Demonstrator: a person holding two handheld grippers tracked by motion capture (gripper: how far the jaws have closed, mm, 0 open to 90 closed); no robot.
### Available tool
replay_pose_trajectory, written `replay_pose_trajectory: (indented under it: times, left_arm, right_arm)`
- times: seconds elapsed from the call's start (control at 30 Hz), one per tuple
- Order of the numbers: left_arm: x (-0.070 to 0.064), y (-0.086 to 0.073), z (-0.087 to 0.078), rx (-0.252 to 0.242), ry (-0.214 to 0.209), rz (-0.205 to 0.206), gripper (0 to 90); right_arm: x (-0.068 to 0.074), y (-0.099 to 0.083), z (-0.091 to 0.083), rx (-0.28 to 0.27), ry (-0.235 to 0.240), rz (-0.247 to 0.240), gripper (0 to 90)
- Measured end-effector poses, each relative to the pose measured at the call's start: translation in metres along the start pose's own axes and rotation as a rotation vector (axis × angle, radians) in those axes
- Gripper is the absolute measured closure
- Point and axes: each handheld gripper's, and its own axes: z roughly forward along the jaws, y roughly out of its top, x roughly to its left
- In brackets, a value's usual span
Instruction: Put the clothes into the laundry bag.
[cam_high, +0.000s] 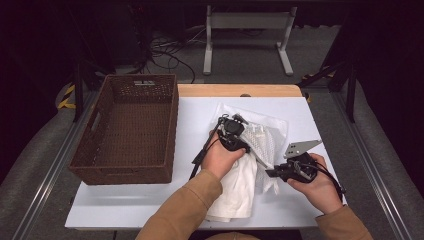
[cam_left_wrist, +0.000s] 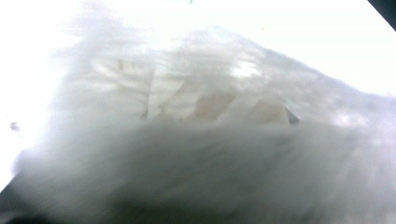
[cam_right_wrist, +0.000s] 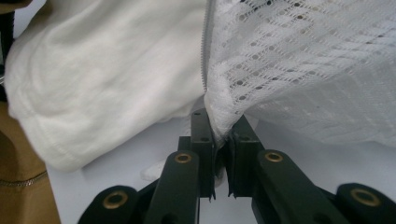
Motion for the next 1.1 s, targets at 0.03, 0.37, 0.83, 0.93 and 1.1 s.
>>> replay_pose_trajectory:
  times: [0.03,0.37,0.83,0.93,1.1]
  left_arm:
    - [0.001,0.0,0.0,-0.005,0.004,-0.003,56.1]
    - [0.003,0.001,0.007,0.007,0.018,0.015,34.6]
    - [-0.011,-0.019,-0.025,0.055,0.058,0.071,16.4]
    - [-0.012,-0.026,-0.035,0.053,0.049,0.075,14.9]
    - [-0.013,-0.042,-0.051,0.032,0.052,0.096,14.5]
  right_arm:
    - [0.001,-0.001,-0.001,0.003,-0.001,-0.004,83.4]
    - [-0.003,-0.008,-0.005,-0.005,-0.003,0.017,83.4]
    - [-0.006,-0.011,-0.003,-0.018,0.001,0.028,82.4]
    - [-0.007,-0.012,-0.003,-0.022,0.0,0.034,82.3]
    - [-0.008,-0.013,-0.003,-0.021,-0.001,0.036,82.4]
